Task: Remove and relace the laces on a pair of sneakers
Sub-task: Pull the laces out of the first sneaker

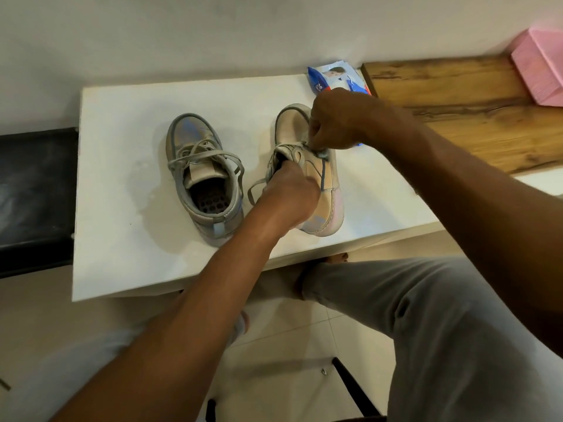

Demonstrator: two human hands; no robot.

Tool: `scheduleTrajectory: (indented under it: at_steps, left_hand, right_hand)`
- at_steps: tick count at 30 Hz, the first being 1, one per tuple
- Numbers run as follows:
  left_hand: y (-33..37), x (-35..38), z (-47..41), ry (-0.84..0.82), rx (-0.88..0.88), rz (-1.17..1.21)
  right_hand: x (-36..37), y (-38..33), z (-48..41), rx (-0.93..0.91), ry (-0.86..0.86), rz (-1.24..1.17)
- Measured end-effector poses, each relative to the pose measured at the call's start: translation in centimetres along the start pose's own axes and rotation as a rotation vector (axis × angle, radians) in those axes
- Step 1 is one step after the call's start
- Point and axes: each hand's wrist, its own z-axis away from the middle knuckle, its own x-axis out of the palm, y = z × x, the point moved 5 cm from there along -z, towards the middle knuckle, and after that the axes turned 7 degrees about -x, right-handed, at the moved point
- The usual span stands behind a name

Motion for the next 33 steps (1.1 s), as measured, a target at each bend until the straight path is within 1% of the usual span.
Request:
scheduleTrajectory:
  at_steps: [2,5,7,10,12,15,18,21,24,28,30,33]
  left_hand:
    - [0.1,0.0,0.1,0.007,0.011,0.002]
    - [0.2,0.1,0.1,-0.008,0.030,-0.018]
    - [0.5,0.1,0.2,-0.011,0.039,-0.036]
    - [0.4,0.1,0.2,-0.008,0.034,-0.051]
    - [0.4,0.1,0.3,-0.003,0.027,-0.052]
    - [0.4,0.0,0.4,0.002,0.043,-0.040]
    - [0.2,0.0,0.2,0.004,0.046,-0.037]
    - [-0.1,0.3,-0.1,-0.002,0.008,-0.016]
    - [-0.2,0.5,-0.1,-0.031,-0.046,-0.010]
    - [0.2,0.3,-0.1,-0.026,0.012,-0.054]
    - [0.3,0.3,0.0,-0.011,0.049,-0.060]
    - [0.4,0.4,0.2,-0.017,0.042,-0.050]
  right_hand:
    - [0.1,0.3,0.0,0.008,0.001,-0.028]
    - [1.0,0.6,-0.2,0.022,0.143,-0.001]
    - [1.6,0.5,-0.4,0.033,0.203,0.001]
    - [1.5,0.0,-0.6,0.039,0.226,0.011]
    - [1.3,-0.2,-0.6,0.029,0.219,0.010]
    - [0.9,-0.1,-0.2,0.025,0.144,0.007]
    - [0.8,0.1,1.1,0.033,0.077,-0.084]
    - [0.9,0.4,2.4,0.042,0.057,-0.120]
    - [1.6,0.6,2.9,0.065,0.107,-0.122]
    - [2.3,0.6,2.1,0.069,0.206,-0.103]
    - [2.0,0.4,0.8,0.056,0.206,-0.053]
    - [1.3,0.0,-0.6,0.029,0.166,-0.007]
